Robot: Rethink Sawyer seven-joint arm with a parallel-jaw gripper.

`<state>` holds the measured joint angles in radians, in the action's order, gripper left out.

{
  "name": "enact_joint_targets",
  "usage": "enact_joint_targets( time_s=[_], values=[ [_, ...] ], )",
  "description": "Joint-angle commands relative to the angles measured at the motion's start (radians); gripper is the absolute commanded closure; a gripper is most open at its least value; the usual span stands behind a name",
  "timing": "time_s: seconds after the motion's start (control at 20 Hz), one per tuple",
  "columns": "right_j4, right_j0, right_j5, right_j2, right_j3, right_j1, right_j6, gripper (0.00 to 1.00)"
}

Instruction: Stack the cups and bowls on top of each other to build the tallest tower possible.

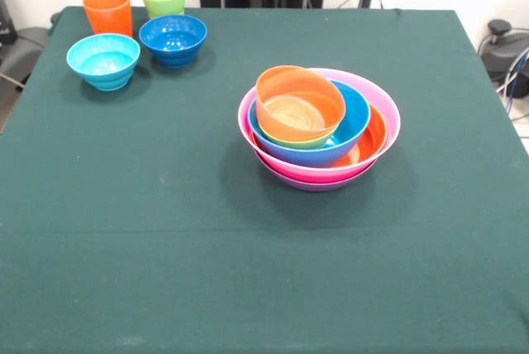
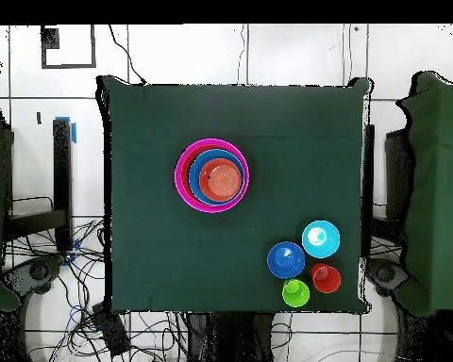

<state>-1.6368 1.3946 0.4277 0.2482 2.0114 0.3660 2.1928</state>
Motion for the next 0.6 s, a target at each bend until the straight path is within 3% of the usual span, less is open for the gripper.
enact_joint_targets(
  time_s=[0.05, 0.35, 0.6],
  values=[
    [0.126, -0.034, -0.081, -0.139, -0.134, -0.172, -0.327, 0.00],
    [0.183, -0.057, -0.025, -0.137, -0.197, -0.269, -0.370, 0.00],
    [0.143, -0.132, -0.039, -0.156, -0.246, -0.315, -0.253, 0.00]
  ],
)
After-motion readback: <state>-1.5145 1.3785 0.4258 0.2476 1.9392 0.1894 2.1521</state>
